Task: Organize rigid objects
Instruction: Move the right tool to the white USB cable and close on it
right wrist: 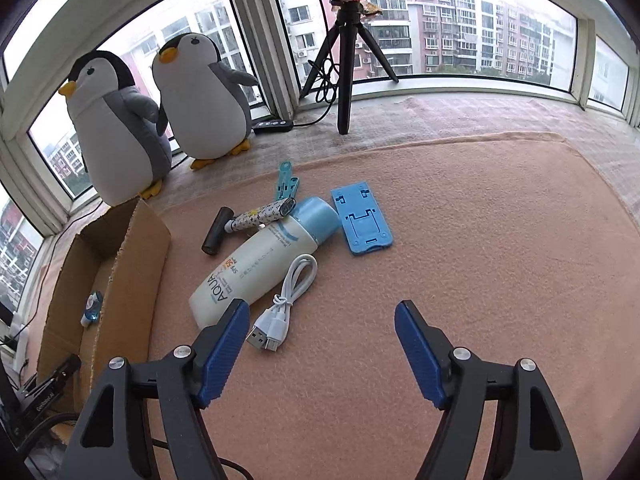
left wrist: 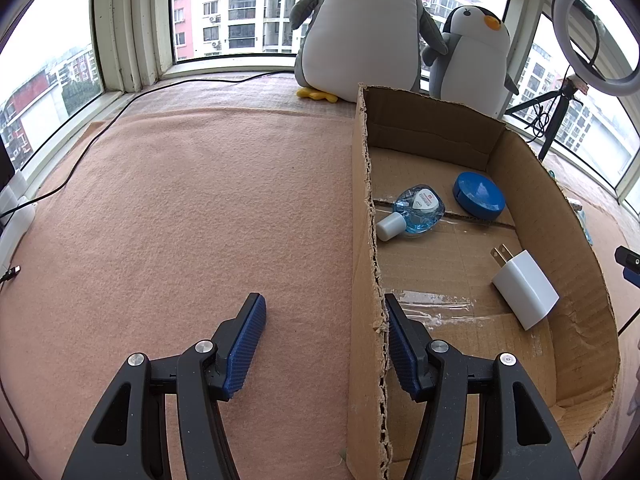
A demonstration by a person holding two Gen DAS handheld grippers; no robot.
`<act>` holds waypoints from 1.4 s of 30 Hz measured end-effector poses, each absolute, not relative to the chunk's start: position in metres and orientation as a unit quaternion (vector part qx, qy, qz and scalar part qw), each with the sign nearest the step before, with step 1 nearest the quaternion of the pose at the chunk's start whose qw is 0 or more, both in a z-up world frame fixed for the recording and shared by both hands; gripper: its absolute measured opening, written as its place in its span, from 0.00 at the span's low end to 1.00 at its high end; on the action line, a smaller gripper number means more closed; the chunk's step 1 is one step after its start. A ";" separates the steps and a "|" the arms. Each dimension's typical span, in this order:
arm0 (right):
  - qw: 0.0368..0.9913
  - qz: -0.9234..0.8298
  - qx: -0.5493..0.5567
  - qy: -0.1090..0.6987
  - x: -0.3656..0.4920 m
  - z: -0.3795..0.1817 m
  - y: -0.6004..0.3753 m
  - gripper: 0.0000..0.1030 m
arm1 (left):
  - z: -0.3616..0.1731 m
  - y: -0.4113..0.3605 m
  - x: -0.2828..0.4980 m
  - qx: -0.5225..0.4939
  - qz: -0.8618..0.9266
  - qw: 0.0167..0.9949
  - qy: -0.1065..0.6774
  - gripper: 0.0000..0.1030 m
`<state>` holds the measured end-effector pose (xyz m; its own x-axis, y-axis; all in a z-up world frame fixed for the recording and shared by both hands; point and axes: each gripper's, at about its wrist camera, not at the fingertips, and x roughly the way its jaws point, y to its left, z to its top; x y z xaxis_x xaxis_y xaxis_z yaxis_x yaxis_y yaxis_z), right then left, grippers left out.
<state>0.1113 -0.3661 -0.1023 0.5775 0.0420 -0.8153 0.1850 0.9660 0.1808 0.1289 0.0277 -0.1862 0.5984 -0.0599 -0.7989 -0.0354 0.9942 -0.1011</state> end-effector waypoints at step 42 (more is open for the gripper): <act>0.858 -0.041 0.031 0.511 0.151 -0.141 -0.340 0.23 | -0.187 0.028 0.128 -0.054 -0.007 0.893 0.447 0.61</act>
<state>0.1514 -0.3404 -0.1410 0.4740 -0.0386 -0.8797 0.1027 0.9946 0.0117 0.1282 0.0278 -0.1869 0.5996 -0.0611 -0.7979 -0.0347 0.9942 -0.1022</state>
